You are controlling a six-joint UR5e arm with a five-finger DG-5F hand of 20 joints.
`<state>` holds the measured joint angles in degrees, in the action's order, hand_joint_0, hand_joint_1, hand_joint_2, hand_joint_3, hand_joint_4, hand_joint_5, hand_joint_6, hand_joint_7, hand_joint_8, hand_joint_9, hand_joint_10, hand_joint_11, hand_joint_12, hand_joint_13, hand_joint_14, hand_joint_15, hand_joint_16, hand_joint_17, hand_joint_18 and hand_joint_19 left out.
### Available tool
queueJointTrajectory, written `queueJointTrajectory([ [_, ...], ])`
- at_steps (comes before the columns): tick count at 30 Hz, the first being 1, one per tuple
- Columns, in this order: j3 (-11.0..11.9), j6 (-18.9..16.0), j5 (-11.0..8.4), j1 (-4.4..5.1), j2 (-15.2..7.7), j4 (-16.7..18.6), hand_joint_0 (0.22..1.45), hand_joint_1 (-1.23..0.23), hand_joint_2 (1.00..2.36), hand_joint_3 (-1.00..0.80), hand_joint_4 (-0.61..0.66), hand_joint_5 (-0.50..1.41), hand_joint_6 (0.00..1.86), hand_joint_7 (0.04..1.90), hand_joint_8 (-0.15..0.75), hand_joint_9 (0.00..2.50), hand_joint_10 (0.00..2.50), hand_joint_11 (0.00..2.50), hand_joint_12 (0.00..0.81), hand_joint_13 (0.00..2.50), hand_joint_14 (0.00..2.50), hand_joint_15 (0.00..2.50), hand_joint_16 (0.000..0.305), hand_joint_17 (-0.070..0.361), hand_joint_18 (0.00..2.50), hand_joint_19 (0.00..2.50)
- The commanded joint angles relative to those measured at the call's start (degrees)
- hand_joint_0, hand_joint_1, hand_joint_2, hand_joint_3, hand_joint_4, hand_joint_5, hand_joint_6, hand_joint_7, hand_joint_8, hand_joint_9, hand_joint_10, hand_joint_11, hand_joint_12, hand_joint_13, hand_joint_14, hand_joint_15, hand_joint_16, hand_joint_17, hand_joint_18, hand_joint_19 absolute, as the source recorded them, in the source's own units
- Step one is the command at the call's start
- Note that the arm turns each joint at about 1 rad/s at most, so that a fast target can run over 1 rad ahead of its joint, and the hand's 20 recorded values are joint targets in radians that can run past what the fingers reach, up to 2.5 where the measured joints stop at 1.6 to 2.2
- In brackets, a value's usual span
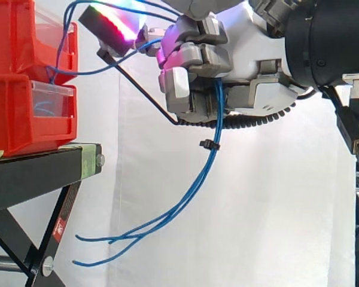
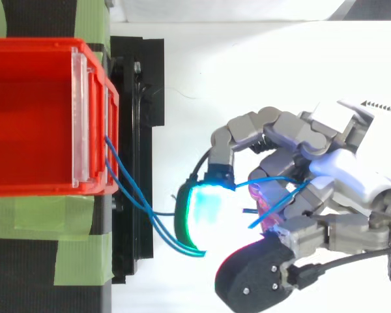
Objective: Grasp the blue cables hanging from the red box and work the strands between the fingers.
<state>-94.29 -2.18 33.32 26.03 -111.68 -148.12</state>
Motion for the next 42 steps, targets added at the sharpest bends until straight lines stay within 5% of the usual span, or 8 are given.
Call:
queueJointTrajectory([
  [1,0.0,0.2,-0.10,-0.02,0.0,-0.2,0.86,-0.82,1.00,-1.00,0.25,-0.21,1.36,1.05,0.545,1.33,2.50,2.50,0.672,1.69,2.50,1.93,0.201,0.151,1.95,0.71],
  [8,0.0,2.0,-0.27,0.34,0.1,-0.2,0.87,-0.80,1.00,-1.00,0.28,-0.15,1.46,1.10,0.545,1.33,2.50,2.50,0.672,1.69,2.50,1.93,0.201,0.151,1.95,0.71],
  [16,0.0,2.3,-0.62,0.42,0.0,-0.3,0.68,-0.69,1.00,-1.00,0.33,-0.14,1.45,1.08,0.545,1.33,2.50,2.50,0.672,1.69,2.50,1.93,0.201,0.151,1.95,0.71],
  [32,0.0,2.5,-1.15,0.51,0.0,-0.3,0.52,-0.77,1.00,-1.00,0.38,-0.26,1.05,1.03,0.545,1.33,2.50,2.50,0.672,1.69,2.50,1.93,0.201,0.151,1.95,0.71],
  [38,0.0,2.5,-1.15,0.51,0.0,-0.3,0.66,-0.86,1.00,-1.00,0.33,-0.30,0.80,1.11,0.545,1.33,2.50,2.50,0.672,1.69,2.50,1.93,0.201,0.151,1.95,0.71],
  [42,0.0,2.5,-1.24,0.51,0.0,-0.3,0.84,-0.86,1.00,-1.00,0.27,-0.37,0.88,1.08,0.545,1.33,2.50,2.50,0.672,1.69,2.50,1.93,0.201,0.151,1.95,0.71],
])
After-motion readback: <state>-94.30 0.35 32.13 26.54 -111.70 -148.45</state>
